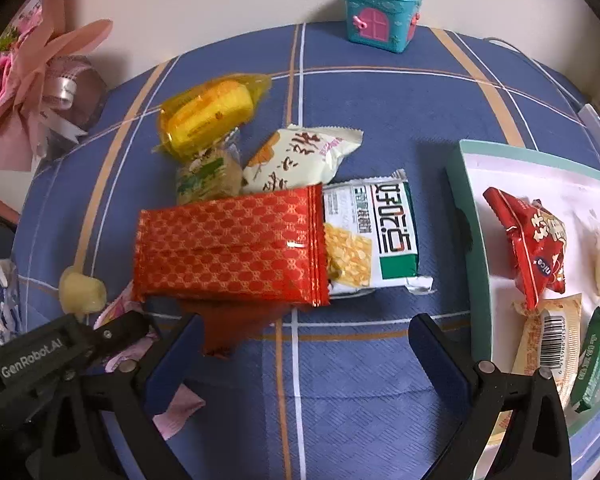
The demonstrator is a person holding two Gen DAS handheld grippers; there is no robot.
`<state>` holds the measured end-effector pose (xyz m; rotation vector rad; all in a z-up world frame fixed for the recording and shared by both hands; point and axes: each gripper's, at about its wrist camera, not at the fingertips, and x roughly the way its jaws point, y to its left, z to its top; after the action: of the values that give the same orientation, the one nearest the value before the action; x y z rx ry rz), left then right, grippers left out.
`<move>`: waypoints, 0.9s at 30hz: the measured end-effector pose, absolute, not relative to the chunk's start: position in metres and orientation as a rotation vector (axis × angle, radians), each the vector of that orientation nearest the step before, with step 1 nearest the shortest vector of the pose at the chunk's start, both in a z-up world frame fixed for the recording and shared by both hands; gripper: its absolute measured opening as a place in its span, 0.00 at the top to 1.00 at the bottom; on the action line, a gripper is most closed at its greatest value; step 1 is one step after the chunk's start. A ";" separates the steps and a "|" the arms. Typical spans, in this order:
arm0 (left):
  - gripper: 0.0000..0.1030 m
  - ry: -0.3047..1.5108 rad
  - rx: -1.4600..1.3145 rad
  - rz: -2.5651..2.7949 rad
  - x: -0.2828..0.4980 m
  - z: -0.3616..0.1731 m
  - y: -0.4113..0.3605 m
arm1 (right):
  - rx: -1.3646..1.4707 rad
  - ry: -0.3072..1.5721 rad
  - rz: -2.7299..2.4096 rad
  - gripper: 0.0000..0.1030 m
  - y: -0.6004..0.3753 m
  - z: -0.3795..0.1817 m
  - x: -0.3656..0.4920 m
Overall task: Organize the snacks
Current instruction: 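Grasp the pink Swiss roll pack with the left tool while the right tool grasps the red wafer pack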
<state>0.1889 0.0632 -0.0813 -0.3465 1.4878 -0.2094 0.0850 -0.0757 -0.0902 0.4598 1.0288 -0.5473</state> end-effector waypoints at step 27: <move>0.57 1.475 -0.322 -0.172 0.198 -0.088 0.099 | 0.520 1.064 -0.643 0.12 -0.074 -0.118 0.155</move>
<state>0.1982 0.0987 -0.0876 -0.3220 1.4753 -0.1721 0.1547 -0.0742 -0.1178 0.5203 1.0644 -0.6428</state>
